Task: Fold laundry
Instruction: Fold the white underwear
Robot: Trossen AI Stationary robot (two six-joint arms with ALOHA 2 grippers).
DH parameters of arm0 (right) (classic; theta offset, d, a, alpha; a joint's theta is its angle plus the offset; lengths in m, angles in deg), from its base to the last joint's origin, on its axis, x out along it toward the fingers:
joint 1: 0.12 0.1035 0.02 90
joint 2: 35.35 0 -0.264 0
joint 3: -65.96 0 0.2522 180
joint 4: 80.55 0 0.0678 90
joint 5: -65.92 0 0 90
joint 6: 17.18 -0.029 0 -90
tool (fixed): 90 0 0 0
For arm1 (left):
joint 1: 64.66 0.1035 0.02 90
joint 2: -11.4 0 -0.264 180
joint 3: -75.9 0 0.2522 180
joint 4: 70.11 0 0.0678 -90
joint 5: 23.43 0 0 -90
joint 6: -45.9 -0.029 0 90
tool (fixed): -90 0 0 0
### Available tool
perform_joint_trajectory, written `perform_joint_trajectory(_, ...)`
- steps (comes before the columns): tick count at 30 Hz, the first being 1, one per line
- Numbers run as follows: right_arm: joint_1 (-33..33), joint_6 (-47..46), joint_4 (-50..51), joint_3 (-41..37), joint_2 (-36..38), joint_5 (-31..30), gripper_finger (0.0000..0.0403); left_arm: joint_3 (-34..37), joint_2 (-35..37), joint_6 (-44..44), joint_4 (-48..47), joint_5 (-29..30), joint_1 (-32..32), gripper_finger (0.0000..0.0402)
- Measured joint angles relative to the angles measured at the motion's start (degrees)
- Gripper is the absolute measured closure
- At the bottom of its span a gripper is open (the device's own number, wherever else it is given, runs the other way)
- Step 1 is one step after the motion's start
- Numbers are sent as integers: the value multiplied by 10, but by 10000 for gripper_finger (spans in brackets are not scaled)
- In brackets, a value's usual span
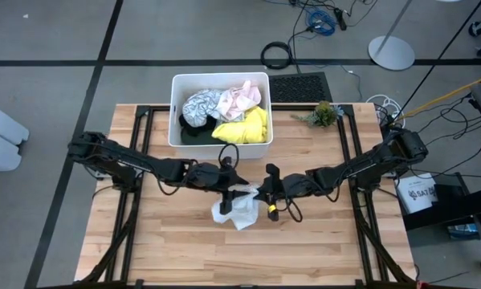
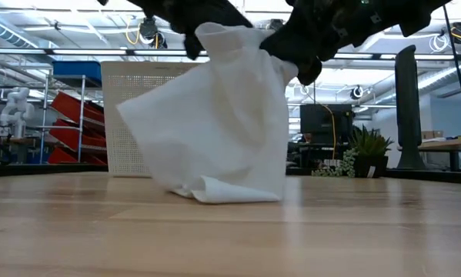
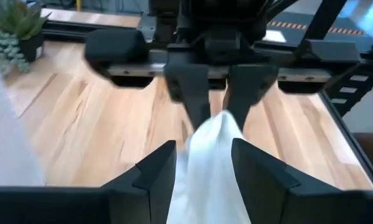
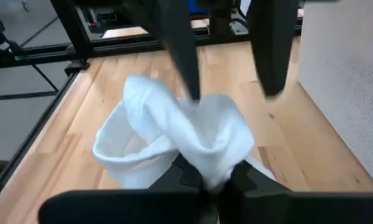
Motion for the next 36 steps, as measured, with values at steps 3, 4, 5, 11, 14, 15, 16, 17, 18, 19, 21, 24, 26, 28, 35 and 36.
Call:
perform_joint_trajectory(3,0,2,19,0,4,0,397,0,26,14,-49,11,0,236)
perform_joint_trajectory(4,0,2,30,0,7,0,397,0,36,17,-69,14,0,236)
perform_joint_trajectory(5,0,2,35,0,10,0,397,0,45,27,-83,18,0,236)
perform_joint_trajectory(11,-2,16,107,0,72,-21,397,0,95,71,-187,78,-3,236)
perform_joint_trajectory(14,-2,40,173,0,129,-65,398,0,109,82,-219,111,-9,236)
perform_joint_trajectory(15,-2,47,196,0,151,-87,398,0,111,86,-224,119,-12,236)
perform_joint_trajectory(16,-2,54,220,0,173,-108,398,0,112,88,-227,126,-14,236)
perform_joint_trajectory(17,-2,60,241,0,193,-127,398,0,113,89,-228,132,-17,236)
perform_joint_trajectory(18,-2,66,259,0,211,-142,398,0,113,89,-229,137,-19,236)
perform_joint_trajectory(19,-1,72,274,0,228,-153,398,0,114,88,-229,142,-20,236)
perform_joint_trajectory(21,5,77,289,0,249,-154,398,0,114,88,-229,146,-21,236)
perform_joint_trajectory(24,25,63,299,0,245,-126,398,0,114,88,-229,152,-20,236)
perform_joint_trajectory(26,40,36,309,0,223,-96,398,0,114,88,-229,159,-21,236)
perform_joint_trajectory(28,55,-5,325,0,189,-64,398,0,114,89,-229,161,-21,236)
perform_joint_trajectory(35,69,-127,323,0,70,123,398,0,114,89,-220,161,-21,236)
perform_joint_trajectory(36,67,-131,323,0,60,123,398,0,114,89,-218,161,-21,236)
